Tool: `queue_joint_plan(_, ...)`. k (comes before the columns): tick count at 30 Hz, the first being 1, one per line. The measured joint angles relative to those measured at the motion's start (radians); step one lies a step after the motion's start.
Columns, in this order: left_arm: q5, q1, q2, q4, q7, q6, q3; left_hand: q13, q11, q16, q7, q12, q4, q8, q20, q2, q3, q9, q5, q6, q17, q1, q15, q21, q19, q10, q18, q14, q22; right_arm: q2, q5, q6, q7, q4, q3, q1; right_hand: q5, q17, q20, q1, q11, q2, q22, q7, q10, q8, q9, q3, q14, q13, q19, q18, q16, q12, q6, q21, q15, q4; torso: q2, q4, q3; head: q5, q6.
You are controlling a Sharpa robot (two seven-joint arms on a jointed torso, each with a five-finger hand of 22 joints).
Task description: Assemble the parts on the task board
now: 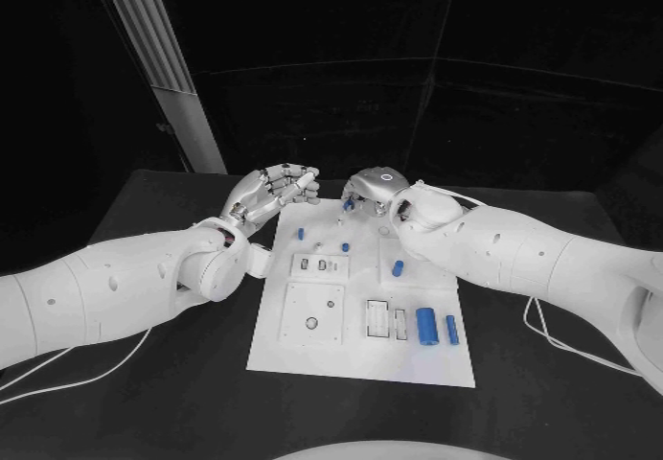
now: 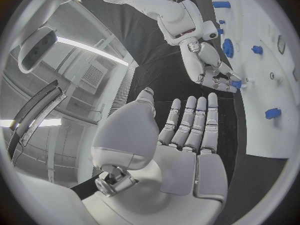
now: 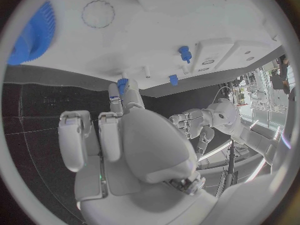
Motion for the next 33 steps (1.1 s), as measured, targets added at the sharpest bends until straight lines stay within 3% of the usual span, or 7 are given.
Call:
queue_joint_plan(26, 0.000, 0.001, 0.001, -0.001, 0.000, 0.001, 0.000, 0.000, 0.000, 0.000, 0.000, 0.000, 0.000, 0.000, 0.000, 0.004, 0.000, 0.000, 0.000, 0.000, 0.000, 0.004, 0.000, 0.000, 0.000, 0.000, 0.000, 0.000, -0.001, 0.016, 0.003, 0.012, -0.002, -0.023, 0.001, 0.000, 0.000, 0.000, 0.000, 0.004, 0.004, -0.004, 0.000, 0.003, -0.004, -0.017, 0.000, -0.003, 0.000, 0.000, 0.000, 0.000, -0.001, -0.021, -0.003, 0.000, 0.000, 0.014, 0.001, -0.0006, -0.0012, 0.007, -0.006)
queue_joint_plan(29, 0.000, 0.001, 0.001, -0.002, 0.000, 0.001, 0.000, 0.000, 0.000, 0.000, 0.000, 0.000, 0.000, 0.000, 0.000, 0.004, 0.000, 0.000, 0.000, 0.000, 0.000, 0.004, 0.000, 0.000, 0.000, 0.000, 0.000, 0.000, -0.001, 0.017, 0.004, 0.016, -0.002, -0.024, 0.001, 0.000, 0.000, 0.000, 0.000, 0.000, 0.008, -0.008, 0.000, 0.001, -0.015, -0.035, 0.000, -0.012, 0.000, 0.000, 0.000, 0.000, -0.001, -0.033, -0.024, 0.000, 0.000, 0.022, 0.000, -0.0012, -0.0012, 0.008, -0.006)
queue_joint_plan(33, 0.000, 0.001, 0.000, -0.002, 0.000, 0.001, 0.000, 0.000, 0.000, 0.000, 0.000, 0.000, 0.000, 0.000, 0.000, 0.004, 0.000, 0.000, 0.000, 0.000, 0.000, 0.004, 0.000, 0.000, 0.000, 0.000, 0.000, 0.000, -0.001, 0.018, 0.005, 0.022, -0.004, -0.024, 0.001, 0.000, 0.000, 0.000, 0.002, -0.020, 0.019, -0.036, 0.000, -0.010, -0.050, -0.067, -0.005, -0.026, 0.000, 0.000, -0.002, 0.000, -0.001, -0.054, -0.075, 0.000, 0.011, 0.036, 0.000, -0.0012, -0.0012, 0.008, -0.007)
